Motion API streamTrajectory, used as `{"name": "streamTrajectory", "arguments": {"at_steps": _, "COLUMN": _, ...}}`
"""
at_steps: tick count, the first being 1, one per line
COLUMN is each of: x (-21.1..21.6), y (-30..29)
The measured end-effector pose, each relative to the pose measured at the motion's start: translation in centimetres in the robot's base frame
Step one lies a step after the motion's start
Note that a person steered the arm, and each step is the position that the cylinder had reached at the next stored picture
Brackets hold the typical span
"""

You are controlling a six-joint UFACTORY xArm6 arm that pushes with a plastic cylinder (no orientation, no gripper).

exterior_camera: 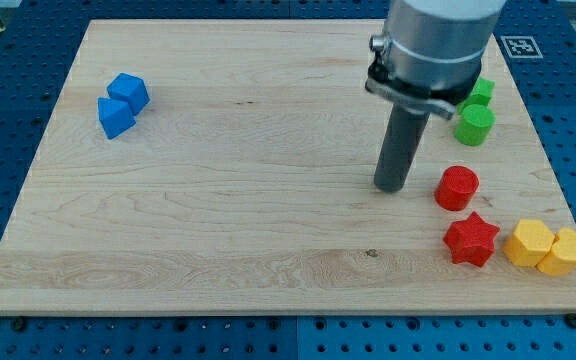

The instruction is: Move the red block to the bottom right

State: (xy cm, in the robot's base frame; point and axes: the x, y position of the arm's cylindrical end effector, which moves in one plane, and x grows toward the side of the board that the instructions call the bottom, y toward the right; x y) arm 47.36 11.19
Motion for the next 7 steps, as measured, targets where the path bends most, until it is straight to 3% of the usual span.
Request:
{"name": "streamTrajectory", "arguments": {"at_steps": 1, "x": -3.5, "y": 1.5}}
{"name": "streamTrajectory", "arguments": {"at_steps": 2, "x": -3.4, "y": 2.0}}
{"name": "streamTrajectory", "arguments": {"at_steps": 3, "x": -1.5, "y": 5.1}}
{"name": "streamTrajectory", "arguments": {"at_steps": 7, "x": 1.9, "y": 6.3}}
